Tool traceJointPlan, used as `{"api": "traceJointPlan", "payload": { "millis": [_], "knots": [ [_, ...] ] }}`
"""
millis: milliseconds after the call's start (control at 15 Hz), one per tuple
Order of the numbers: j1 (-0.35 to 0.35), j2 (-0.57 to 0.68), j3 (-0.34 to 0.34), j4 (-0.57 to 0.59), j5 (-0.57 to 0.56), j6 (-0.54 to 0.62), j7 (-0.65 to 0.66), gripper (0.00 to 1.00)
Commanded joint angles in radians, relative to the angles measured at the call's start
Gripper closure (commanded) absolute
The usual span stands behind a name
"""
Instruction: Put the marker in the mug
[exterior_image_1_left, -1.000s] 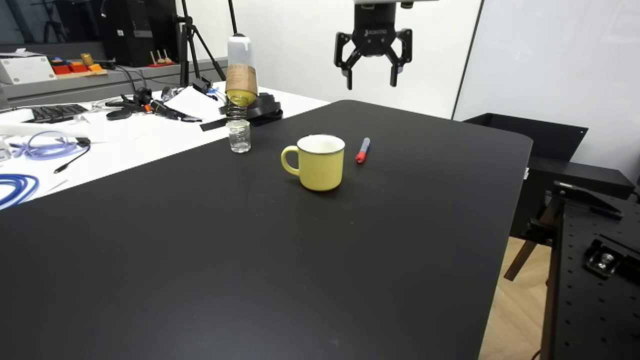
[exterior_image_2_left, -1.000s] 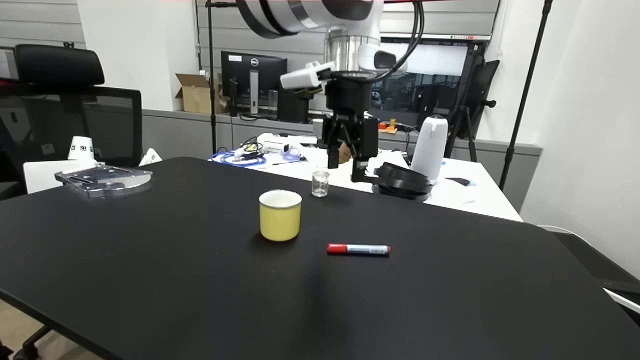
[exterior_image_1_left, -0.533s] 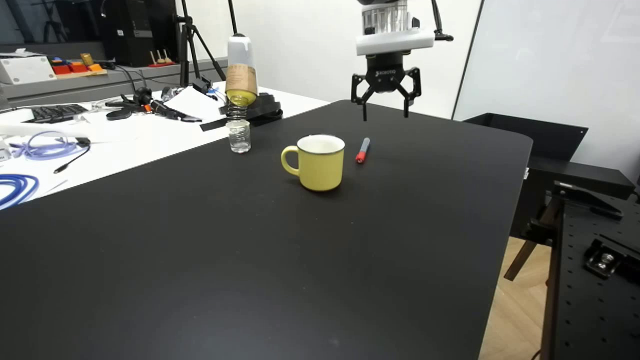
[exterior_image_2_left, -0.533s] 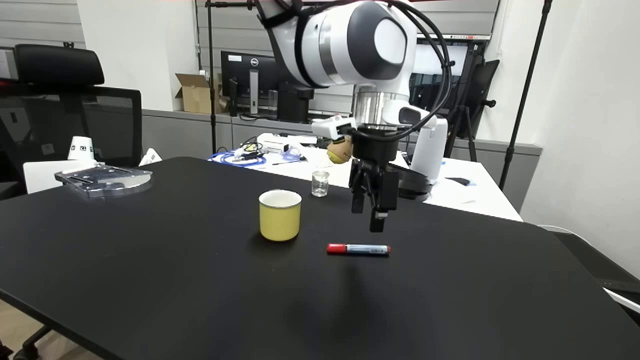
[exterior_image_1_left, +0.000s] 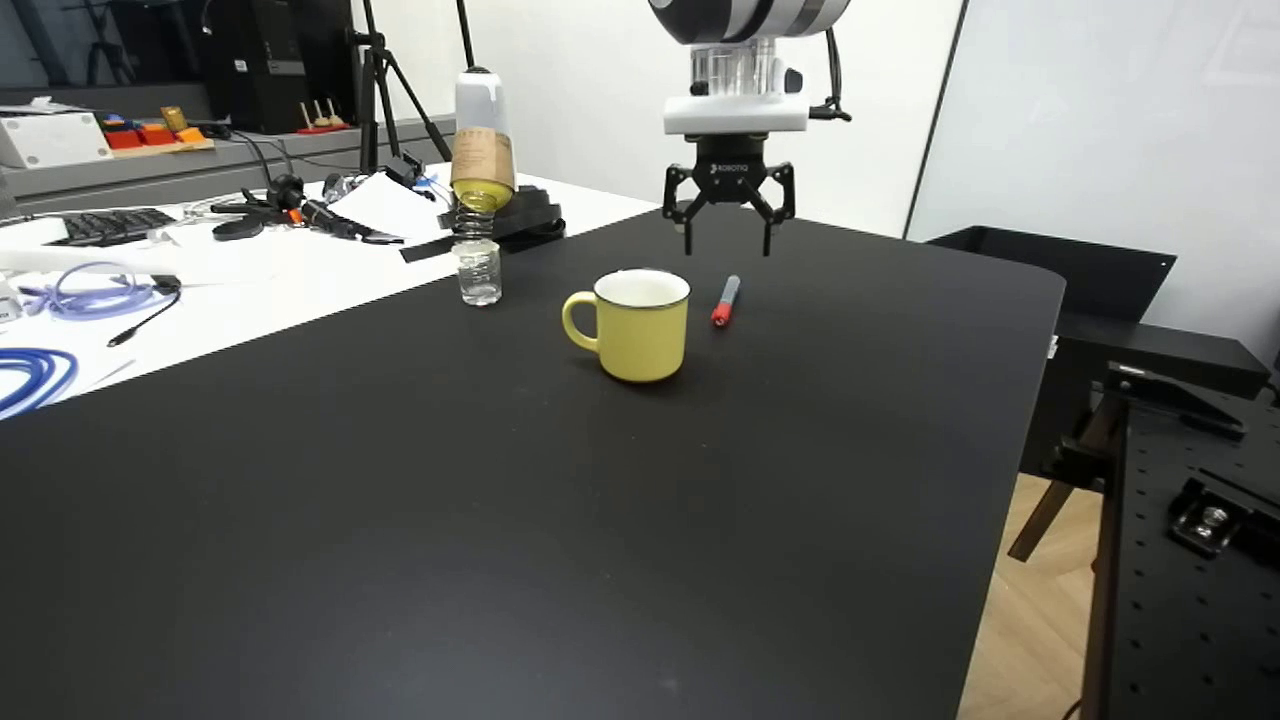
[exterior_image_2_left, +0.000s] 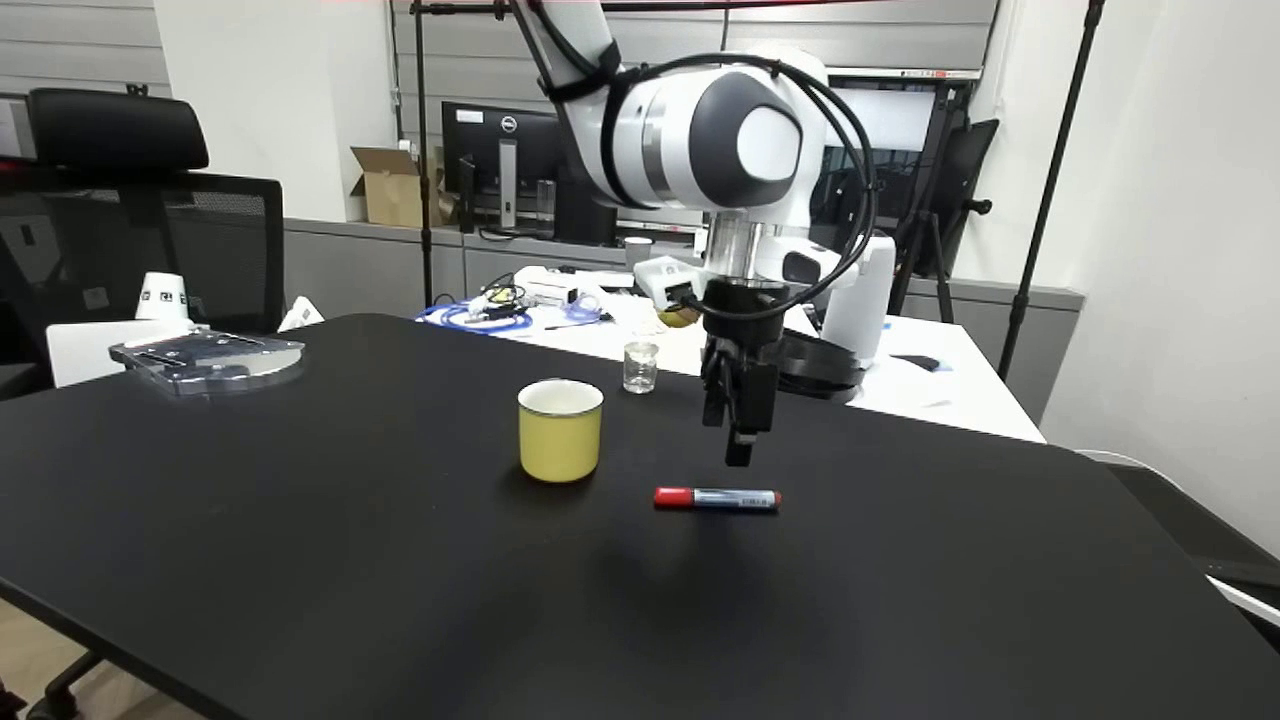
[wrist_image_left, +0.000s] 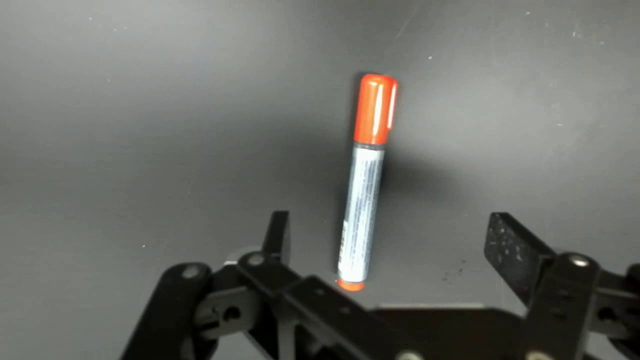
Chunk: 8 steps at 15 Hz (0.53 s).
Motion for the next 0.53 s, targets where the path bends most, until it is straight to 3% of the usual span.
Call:
{"api": "traceJointPlan", "payload": {
  "millis": [0, 467],
  "knots": [
    [0.000, 0.042, 0.006, 0.049, 0.034, 0.002, 0.011, 0.00],
    [0.001, 0.089, 0.020, 0.050, 0.075, 0.015, 0.007, 0.00]
  ]
}}
